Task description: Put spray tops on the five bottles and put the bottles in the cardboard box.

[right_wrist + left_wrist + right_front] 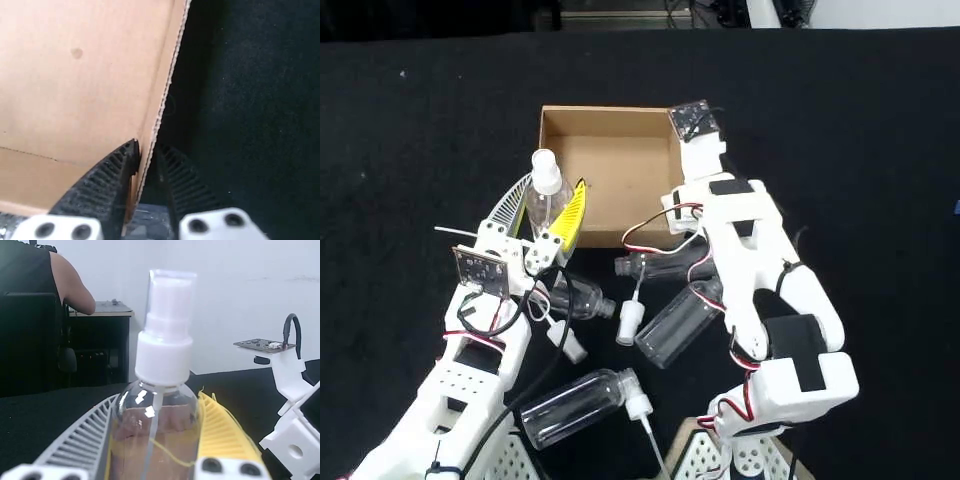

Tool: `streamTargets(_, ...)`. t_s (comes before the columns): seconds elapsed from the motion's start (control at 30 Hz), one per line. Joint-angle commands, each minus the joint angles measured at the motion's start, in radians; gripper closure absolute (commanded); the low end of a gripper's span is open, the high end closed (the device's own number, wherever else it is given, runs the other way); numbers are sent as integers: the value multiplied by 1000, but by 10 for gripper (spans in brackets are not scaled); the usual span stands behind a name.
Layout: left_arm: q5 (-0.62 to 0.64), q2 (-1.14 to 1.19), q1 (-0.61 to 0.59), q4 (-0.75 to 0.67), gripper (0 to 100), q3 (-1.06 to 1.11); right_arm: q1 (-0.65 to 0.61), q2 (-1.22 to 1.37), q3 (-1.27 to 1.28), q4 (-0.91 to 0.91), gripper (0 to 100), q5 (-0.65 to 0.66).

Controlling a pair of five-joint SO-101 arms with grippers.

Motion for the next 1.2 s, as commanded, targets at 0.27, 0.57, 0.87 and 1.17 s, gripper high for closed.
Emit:
streamTargets(0.27, -6, -20, -8, -29, 953, 24, -20, -196, -208, 126, 807, -106)
streamTargets(0.57, 2, -2, -54, -20, 953, -140, 9, -31, -211, 38, 807, -124)
streamTargets(0.87, 2, 384, -133, -29, 953, -522, 28, -266, -137, 149, 807, -124)
streamTargets(1.17, 3, 802, -125, -183, 953, -748, 206, -527, 137, 124, 807, -124)
